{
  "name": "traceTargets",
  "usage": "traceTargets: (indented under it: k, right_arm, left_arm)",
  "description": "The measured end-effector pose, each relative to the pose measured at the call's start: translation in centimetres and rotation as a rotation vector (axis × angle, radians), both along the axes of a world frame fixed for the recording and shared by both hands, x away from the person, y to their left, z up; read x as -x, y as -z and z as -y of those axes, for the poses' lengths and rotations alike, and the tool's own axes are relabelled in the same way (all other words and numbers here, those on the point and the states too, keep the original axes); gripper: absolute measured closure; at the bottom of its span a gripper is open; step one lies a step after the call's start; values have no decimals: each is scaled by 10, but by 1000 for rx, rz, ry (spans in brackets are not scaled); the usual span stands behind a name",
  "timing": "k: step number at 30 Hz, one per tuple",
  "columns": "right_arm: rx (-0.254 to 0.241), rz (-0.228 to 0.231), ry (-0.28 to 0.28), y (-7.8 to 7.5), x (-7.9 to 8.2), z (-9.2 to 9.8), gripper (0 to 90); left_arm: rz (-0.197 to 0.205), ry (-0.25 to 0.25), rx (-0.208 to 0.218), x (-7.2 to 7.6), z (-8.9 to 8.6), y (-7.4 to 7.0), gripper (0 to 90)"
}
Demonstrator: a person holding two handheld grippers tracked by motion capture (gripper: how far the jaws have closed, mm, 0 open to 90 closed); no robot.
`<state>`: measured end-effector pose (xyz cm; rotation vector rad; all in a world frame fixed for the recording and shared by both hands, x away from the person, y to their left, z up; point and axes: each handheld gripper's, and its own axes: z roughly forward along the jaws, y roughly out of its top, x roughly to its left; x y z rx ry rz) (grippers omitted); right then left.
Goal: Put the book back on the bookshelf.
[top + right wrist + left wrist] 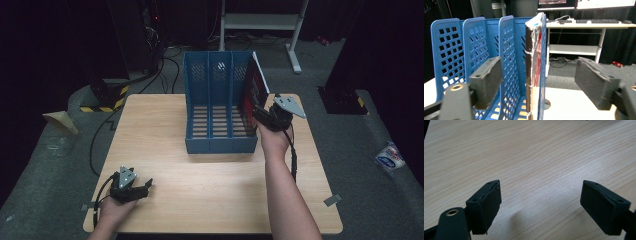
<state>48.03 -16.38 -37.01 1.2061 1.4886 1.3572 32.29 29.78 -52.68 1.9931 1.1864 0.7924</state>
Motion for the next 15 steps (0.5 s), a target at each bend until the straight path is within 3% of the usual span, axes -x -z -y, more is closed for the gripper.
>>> traceTargets:
  k: [8, 15]
  right_arm:
    - [9, -33, -8, -3, 8, 4, 109]
    - [21, -53, -12, -6, 14, 11, 104]
  left_arm:
    - [-8, -1, 1, -1, 0, 0, 169]
    - [-11, -9, 2, -1, 1, 0, 166]
